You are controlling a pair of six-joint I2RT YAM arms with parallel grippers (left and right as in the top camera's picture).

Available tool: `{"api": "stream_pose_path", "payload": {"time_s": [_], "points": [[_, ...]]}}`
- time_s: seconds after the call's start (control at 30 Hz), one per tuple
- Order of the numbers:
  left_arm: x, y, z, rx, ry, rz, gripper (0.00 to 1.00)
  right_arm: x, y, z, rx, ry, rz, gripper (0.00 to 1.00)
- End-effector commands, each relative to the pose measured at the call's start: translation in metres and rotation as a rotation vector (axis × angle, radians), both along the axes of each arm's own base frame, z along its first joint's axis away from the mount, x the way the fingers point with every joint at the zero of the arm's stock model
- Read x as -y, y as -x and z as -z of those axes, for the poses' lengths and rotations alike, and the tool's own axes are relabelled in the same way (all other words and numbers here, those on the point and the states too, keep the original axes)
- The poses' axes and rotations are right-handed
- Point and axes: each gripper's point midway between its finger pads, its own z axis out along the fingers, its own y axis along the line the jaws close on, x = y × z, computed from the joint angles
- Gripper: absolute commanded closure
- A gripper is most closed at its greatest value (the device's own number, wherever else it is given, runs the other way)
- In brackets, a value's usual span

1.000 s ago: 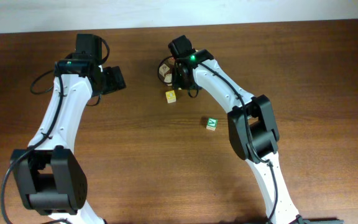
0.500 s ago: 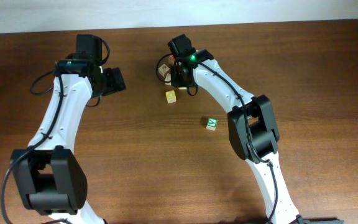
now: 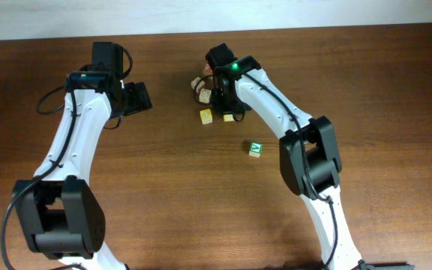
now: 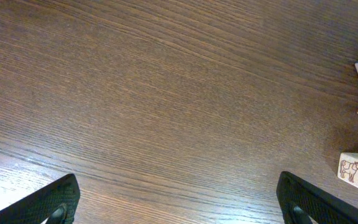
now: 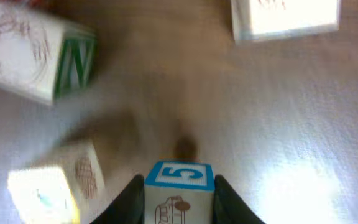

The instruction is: Rotate 3 blocks

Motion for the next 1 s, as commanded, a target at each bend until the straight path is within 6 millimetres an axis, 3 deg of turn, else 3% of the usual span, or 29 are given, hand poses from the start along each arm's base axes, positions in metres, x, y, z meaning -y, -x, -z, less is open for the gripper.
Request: {"api": "stream_pose_path", "payload": {"time_s": [0.0, 0.2, 0.33, 0.43, 0.57, 0.8, 0.97], "points": [[-0.001, -0.004, -0.002, 0.008, 0.005, -0.014, 0.01, -0.003, 0.017, -0.051, 0.003, -0.066, -0.033, 0.73], [-0.001, -0.005, -0.002, 0.01, 0.005, -0.014, 0.01, 0.006, 0.065, -0.039, -0.188, -0.022, -0.042, 0.73], [-0.001, -0.005, -0.002, 0.013, 0.005, -0.014, 0.01, 0.013, 0.093, -0.007, -0.287, 0.027, -0.036, 0.73], [-0.001, -0.005, -0.002, 0.013, 0.004, -0.014, 0.01, 0.015, 0.102, 0.007, -0.315, 0.037, -0.019, 0.74], [-0.001, -0.005, -0.002, 0.013, 0.004, -0.014, 0.01, 0.014, 0.103, 0.01, -0.317, 0.039, -0.013, 0.73], [-0.001, -0.006, -0.003, 0.014, 0.005, -0.014, 0.01, 0.013, 0.103, 0.01, -0.313, 0.037, -0.027, 0.39], [0.0, -0.007, -0.003, 0.02, 0.005, -0.014, 0.01, 0.009, 0.09, -0.009, -0.273, 0.018, -0.072, 0.38]]}}
